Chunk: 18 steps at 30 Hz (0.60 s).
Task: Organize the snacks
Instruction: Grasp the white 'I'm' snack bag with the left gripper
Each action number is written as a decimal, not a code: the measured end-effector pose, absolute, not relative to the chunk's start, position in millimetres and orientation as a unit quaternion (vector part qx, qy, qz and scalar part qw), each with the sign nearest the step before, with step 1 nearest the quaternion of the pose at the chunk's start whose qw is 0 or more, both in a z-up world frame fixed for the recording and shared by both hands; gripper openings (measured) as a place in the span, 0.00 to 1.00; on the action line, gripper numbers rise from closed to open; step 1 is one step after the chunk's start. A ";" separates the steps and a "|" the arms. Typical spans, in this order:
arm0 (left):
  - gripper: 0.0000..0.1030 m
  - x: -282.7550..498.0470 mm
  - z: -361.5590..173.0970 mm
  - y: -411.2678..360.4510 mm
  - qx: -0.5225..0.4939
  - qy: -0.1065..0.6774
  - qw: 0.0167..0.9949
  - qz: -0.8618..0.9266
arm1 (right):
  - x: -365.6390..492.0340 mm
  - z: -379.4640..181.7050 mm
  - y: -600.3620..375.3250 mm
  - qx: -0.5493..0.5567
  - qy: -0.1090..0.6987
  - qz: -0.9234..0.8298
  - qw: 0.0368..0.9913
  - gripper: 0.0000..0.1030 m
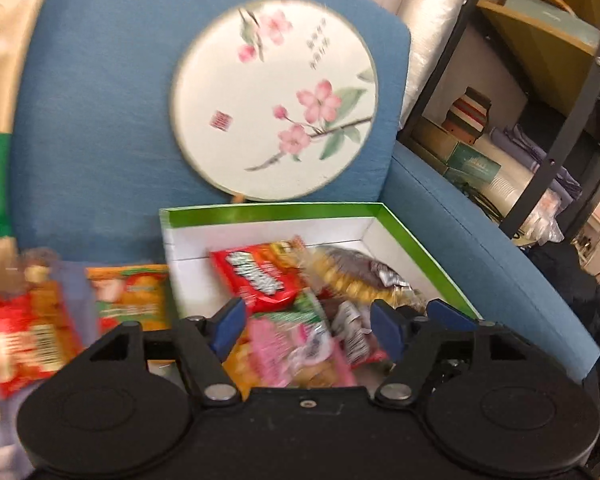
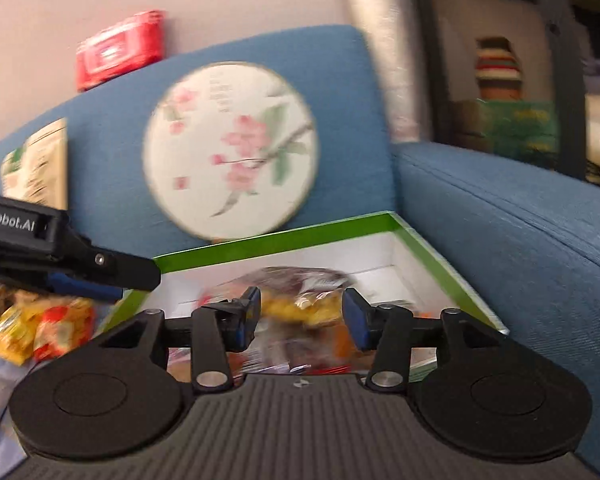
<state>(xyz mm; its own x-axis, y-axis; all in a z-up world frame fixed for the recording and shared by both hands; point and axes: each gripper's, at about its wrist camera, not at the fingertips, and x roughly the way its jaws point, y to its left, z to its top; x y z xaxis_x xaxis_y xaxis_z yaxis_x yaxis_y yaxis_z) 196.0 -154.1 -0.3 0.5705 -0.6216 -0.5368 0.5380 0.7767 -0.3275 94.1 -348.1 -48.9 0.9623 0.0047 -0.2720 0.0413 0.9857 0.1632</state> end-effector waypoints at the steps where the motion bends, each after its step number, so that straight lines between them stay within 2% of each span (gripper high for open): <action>1: 1.00 190.5 0.9 -146.5 -0.061 0.326 0.887 -0.322 | 91.7 -47.0 -338.9 0.076 0.140 0.002 0.987 0.79; 6: 1.00 158.1 -1.4 -91.2 -0.076 0.335 0.894 -0.288 | 82.3 -39.5 -301.0 0.074 0.138 0.077 0.985 0.86; 13: 1.00 119.2 -18.1 -12.5 -0.085 0.351 0.905 -0.224 | 75.5 -45.2 -243.3 0.068 0.180 0.200 0.961 0.87; 18: 1.00 119.8 -28.2 35.8 -0.105 0.363 0.911 -0.164 | 72.3 -56.8 -206.7 0.066 0.223 0.260 0.937 0.87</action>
<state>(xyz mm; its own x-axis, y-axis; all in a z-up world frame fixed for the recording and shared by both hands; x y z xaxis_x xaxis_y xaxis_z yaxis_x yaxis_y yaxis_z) 119.8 35.8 -28.2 0.6830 -0.3750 -0.6268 0.2234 0.9242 -0.3096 72.3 -206.7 -56.8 0.7654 0.5170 -0.3833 -0.4579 0.8560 0.2401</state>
